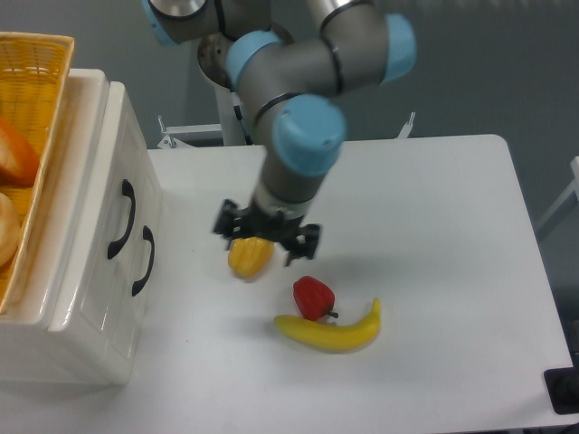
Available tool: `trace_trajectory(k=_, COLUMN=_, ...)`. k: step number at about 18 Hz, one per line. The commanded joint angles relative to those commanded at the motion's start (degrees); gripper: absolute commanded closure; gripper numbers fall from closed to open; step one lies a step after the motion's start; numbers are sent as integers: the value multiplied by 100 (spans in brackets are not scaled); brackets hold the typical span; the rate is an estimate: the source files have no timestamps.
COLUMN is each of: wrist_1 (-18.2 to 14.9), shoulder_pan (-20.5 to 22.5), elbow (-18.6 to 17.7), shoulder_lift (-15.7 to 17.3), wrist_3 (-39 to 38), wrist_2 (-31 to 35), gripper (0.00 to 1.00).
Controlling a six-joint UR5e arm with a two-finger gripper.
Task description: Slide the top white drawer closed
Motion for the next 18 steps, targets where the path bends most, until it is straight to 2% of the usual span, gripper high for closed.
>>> trace_trajectory(k=5, wrist_1=-18, shoulder_pan=457, elbow=-44, shoulder_lift=272, wrist_3=641, wrist_2=353, gripper=0)
trace_trajectory(k=10, wrist_1=-456, shoulder_pan=993, elbow=-35, shoulder_lift=729, wrist_3=1651, wrist_2=484, gripper=0)
trace_trajectory(k=18, wrist_1=-510, shoulder_pan=1564, elbow=-140, shoulder_lift=1177, wrist_3=3366, wrist_2=731, gripper=0)
